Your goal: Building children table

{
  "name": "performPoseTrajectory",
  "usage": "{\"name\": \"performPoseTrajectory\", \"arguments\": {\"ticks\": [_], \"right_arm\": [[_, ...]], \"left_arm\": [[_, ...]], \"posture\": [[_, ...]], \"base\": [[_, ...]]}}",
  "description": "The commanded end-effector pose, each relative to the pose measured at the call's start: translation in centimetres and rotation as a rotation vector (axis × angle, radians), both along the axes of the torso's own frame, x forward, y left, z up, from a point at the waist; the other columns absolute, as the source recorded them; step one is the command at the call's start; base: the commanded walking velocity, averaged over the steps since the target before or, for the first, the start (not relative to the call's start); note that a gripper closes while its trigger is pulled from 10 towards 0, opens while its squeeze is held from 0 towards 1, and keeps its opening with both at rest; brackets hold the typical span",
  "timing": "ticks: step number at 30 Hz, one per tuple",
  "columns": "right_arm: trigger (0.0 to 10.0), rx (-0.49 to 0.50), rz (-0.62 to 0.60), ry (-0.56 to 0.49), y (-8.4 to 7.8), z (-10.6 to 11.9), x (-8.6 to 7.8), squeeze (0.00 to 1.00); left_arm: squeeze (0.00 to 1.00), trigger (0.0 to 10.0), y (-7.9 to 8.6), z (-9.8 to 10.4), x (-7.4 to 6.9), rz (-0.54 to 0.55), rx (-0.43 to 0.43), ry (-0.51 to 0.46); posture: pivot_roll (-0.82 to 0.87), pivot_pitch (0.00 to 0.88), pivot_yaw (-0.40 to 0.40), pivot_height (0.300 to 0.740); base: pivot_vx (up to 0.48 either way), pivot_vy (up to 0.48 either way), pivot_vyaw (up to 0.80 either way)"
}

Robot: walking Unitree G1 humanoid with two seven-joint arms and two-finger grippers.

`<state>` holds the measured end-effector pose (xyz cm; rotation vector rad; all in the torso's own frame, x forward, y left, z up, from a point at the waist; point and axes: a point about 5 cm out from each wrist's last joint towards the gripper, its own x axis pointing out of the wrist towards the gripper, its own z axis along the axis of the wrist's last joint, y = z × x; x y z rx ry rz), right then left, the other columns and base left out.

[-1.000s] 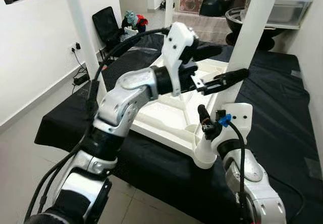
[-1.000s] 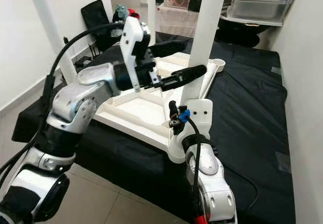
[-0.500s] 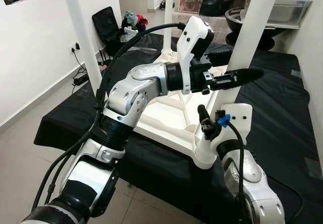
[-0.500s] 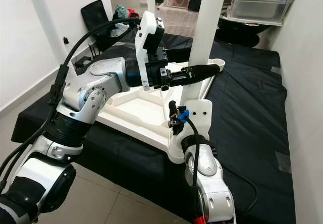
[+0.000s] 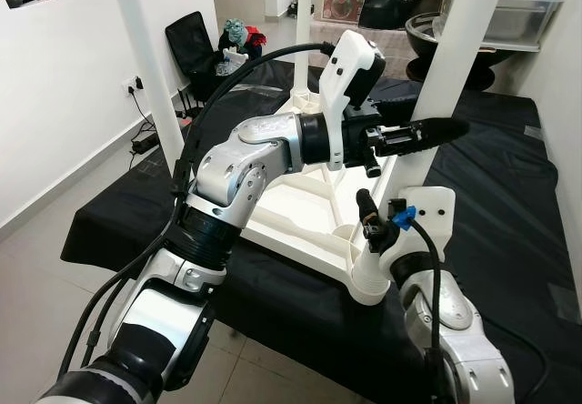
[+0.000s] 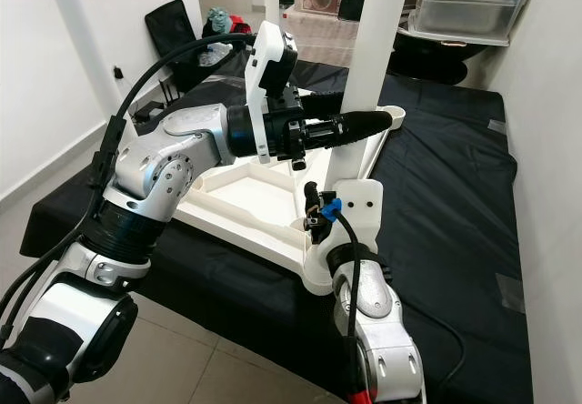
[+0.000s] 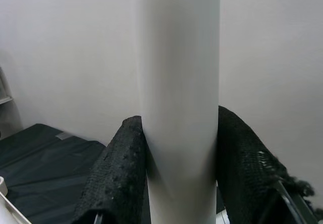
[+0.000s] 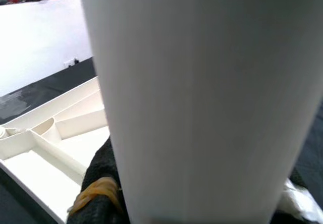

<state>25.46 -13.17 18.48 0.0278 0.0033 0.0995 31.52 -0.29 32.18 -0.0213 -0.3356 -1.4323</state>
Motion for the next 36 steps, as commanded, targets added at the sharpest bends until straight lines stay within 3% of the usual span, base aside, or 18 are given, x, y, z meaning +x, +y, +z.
{"name": "performPoseTrajectory", "arguments": {"ticks": [1, 2, 3, 6, 7, 11, 15, 16, 17, 18, 22, 23, 24, 25, 36], "right_arm": [[10.0, 0.025, 0.151, 0.066, 0.6, -1.1, 0.4, 1.00], [10.0, 0.025, 0.151, 0.066, 0.6, -1.1, 0.4, 1.00], [10.0, 0.000, 0.269, 0.014, 0.6, -0.3, 0.8, 1.00], [10.0, -0.105, 0.509, -0.080, -2.0, 2.6, 2.7, 1.00], [10.0, -0.105, 0.509, -0.080, -2.0, 2.6, 2.7, 1.00], [10.0, -0.258, 0.607, -0.081, -5.7, 4.2, 3.8, 1.00], [10.0, -0.258, 0.671, -0.064, -6.4, 4.3, 3.8, 1.00], [10.0, -0.257, 0.700, -0.056, -6.7, 4.2, 4.0, 0.63], [10.0, -0.257, 0.700, -0.056, -6.7, 4.2, 4.0, 0.63], [10.0, -0.234, 0.739, -0.046, -6.9, 4.2, 4.2, 0.00], [10.0, -0.202, 0.795, -0.046, -7.1, 4.3, 4.8, 0.00], [4.7, -0.190, 0.821, -0.053, -7.1, 4.4, 5.1, 0.00], [4.7, -0.190, 0.821, -0.053, -7.1, 4.4, 5.1, 0.00], [0.0, -0.185, 0.839, -0.059, -7.0, 4.4, 5.2, 0.00], [0.0, -0.126, 0.923, -0.067, -6.6, 3.7, 4.9, 0.00]], "left_arm": [[0.00, 0.0, 0.1, 0.0, 0.0, 0.001, 0.019, -0.015], [0.00, 0.0, 0.1, 0.0, 0.0, 0.001, 0.019, -0.015], [0.00, 0.0, 0.1, -0.1, -0.1, 0.001, 0.021, -0.015], [0.00, 0.0, 0.1, -0.1, -0.1, 0.001, 0.022, -0.021], [0.00, 0.0, 0.1, -0.1, -0.1, 0.001, 0.022, -0.021], [0.00, 0.0, 0.1, 0.0, -0.2, -0.001, 0.021, -0.027], [0.00, 0.0, 0.1, 0.1, -0.2, -0.003, 0.020, -0.029], [0.00, 0.0, 0.1, 0.1, -0.3, -0.004, 0.020, -0.031], [0.00, 0.0, 0.1, 0.1, -0.3, -0.004, 0.020, -0.031], [0.00, 0.0, 0.0, 0.1, -0.3, -0.005, 0.019, -0.032], [0.00, 0.0, -0.1, 0.1, -0.4, -0.007, 0.019, -0.034], [0.00, 0.0, -0.1, 0.1, -0.5, -0.008, 0.019, -0.035], [0.00, 0.0, -0.1, 0.1, -0.5, -0.008, 0.019, -0.035], [0.00, 0.0, -0.1, 0.1, -0.5, -0.008, 0.019, -0.036], [0.00, 0.0, -0.1, 0.0, -0.6, -0.007, 0.015, -0.043]], "posture": [[-0.11, 0.000, 0.010, 0.740], [-0.11, 0.000, 0.010, 0.740], [-0.11, 0.000, 0.011, 0.740], [-0.11, 0.000, 0.012, 0.740], [-0.11, 0.000, 0.012, 0.740], [-0.11, 0.000, 0.015, 0.740], [-0.11, 0.000, 0.016, 0.740], [-0.11, 0.000, 0.017, 0.740], [-0.11, 0.000, 0.017, 0.740], [-0.11, 0.000, 0.017, 0.740], [-0.10, 0.000, 0.015, 0.740], [-0.10, 0.000, 0.014, 0.740], [-0.10, 0.000, 0.014, 0.740], [-0.10, 0.000, 0.015, 0.740], [-0.10, 0.000, 0.010, 0.740]], "base": [[0.000, 0.000, 0.00], [0.000, 0.000, 0.00], [0.000, 0.000, 0.00], [0.000, 0.000, 0.00], [0.000, 0.000, 0.00], [0.000, 0.000, 0.00], [0.000, 0.000, 0.00], [0.000, 0.000, 0.00], [0.000, 0.000, 0.00], [0.000, 0.000, 0.00], [0.000, 0.000, 0.00], [0.000, 0.000, 0.00], [0.000, 0.000, 0.00], [0.000, 0.000, 0.00], [0.000, 0.000, 0.00]]}}
